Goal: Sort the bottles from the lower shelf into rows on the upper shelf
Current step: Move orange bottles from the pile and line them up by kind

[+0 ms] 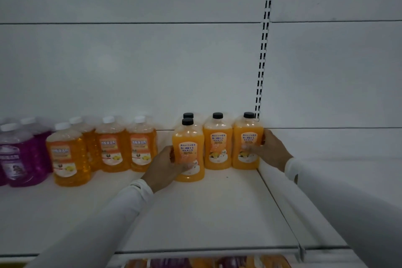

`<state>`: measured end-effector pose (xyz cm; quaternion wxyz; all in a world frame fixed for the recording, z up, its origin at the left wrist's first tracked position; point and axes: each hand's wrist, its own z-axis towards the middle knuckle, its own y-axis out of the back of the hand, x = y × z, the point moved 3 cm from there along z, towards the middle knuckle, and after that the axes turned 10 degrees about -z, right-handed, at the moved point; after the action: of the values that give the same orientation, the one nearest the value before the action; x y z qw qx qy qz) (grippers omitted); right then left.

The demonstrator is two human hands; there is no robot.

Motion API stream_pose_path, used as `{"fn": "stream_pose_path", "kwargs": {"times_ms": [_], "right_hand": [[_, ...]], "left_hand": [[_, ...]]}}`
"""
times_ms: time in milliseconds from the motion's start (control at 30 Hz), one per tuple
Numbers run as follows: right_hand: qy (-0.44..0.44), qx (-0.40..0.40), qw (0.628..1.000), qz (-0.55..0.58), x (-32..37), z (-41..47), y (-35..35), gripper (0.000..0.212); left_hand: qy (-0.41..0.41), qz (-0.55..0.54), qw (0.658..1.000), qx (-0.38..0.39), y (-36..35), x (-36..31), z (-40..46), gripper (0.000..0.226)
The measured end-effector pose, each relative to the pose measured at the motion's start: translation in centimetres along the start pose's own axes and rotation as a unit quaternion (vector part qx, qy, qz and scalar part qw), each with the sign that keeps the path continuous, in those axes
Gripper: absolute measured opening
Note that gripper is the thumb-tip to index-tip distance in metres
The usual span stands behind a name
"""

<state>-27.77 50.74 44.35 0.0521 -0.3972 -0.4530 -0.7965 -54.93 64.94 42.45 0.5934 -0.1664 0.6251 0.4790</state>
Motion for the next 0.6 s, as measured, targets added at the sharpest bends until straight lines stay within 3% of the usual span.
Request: {"fn": "stream_pose_path", "kwargs": {"times_ms": [167, 333, 600], "right_hand": [[-0.033, 0.017, 0.990, -0.133, 0.4, -2.8, 2.0, 0.080], [0.050, 0.096, 0.967, -0.230, 1.8, -7.3, 4.0, 0.058], [0.166, 0.159, 0.928, -0.294, 0.8, -16.6, 8.5, 0.063]], "left_hand": [[0.028, 0.112, 0.993, 0.007, 1.1, -0.2, -3.5, 0.076], [0.008, 0.200, 0.980, 0.023, -0.7, -3.6, -8.7, 0.072], [-0.044, 0.283, 0.958, 0.023, -9.2, -9.2, -18.0, 0.063]]}}
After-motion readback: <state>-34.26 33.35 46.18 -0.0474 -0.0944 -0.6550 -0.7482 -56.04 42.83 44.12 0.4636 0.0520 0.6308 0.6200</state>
